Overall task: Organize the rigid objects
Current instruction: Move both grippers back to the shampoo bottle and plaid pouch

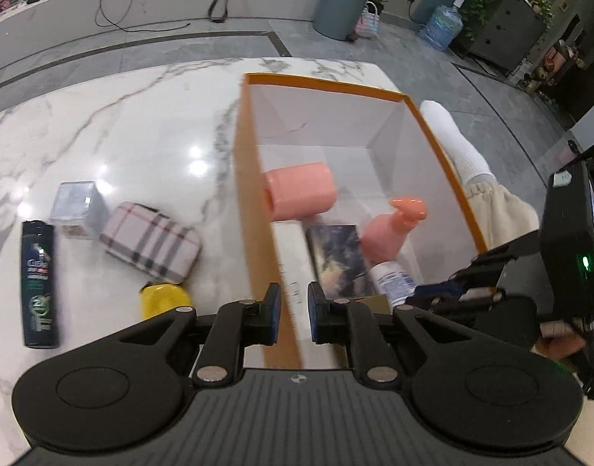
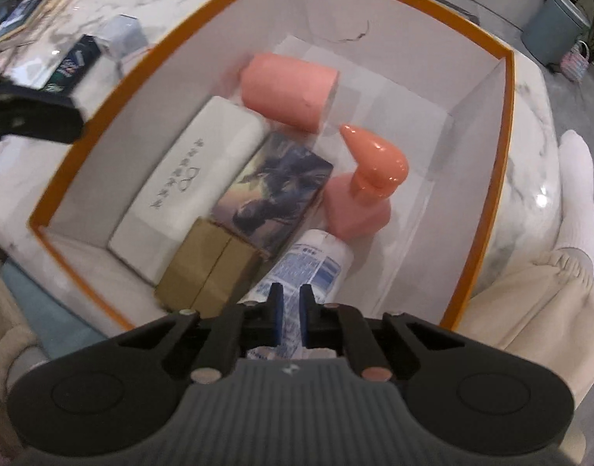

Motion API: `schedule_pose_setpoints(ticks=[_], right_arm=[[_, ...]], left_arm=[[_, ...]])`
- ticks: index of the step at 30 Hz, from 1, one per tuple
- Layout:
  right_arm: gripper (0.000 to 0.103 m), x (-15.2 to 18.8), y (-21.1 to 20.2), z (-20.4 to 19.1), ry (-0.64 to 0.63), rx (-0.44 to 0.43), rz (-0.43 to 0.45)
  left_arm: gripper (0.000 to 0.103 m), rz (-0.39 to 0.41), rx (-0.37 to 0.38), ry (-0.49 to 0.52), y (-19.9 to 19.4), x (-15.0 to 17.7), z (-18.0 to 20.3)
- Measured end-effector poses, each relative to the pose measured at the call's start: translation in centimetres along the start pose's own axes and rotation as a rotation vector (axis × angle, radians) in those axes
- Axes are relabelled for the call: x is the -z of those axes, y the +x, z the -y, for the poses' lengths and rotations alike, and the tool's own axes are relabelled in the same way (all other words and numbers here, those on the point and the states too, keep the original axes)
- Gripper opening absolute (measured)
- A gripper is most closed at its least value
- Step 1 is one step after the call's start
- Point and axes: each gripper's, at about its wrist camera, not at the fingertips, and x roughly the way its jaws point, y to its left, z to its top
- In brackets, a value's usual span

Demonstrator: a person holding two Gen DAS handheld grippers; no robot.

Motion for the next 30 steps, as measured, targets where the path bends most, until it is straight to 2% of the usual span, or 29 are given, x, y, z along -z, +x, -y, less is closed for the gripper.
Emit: schedule_pose_setpoints(ticks=[10, 17, 20, 24, 28, 30], right_arm=[[0.004, -1.6, 1.2, 0.8, 0.067, 0.047, -0.010], [0.005, -1.9, -3.2, -0.9, 0.030, 0.036, 0.152], [0.006, -2.6, -5.6, -2.2, -0.002, -0.011, 0.245], [0.007, -4.0, -6.9, -5.3, -0.083, -0.070, 0.350], [0.008, -6.2, -6.1, -9.0, -0.170, -0.118, 0.384], [0.011, -7.3, -5.2, -10.6, -0.196, -0.124, 0.384]], left_arm=[[0.016, 0.005, -0.017, -0.033, -0.4, 0.6, -3.7], [0.019, 0.034, -0.042, -0.005, -1.5, 0.6, -6.4], [0.019, 0.054, -0.051, 0.007, -2.3, 0.6, -7.6], [0.023, 0.094, -0.098, 0.053, -3.6, 0.7, -9.3], [0.030, 0.118, -0.161, 0.086, -4.5, 1.1, -12.0], [0.038, 0.120, -0.194, 0.085, -4.6, 1.3, -13.4]])
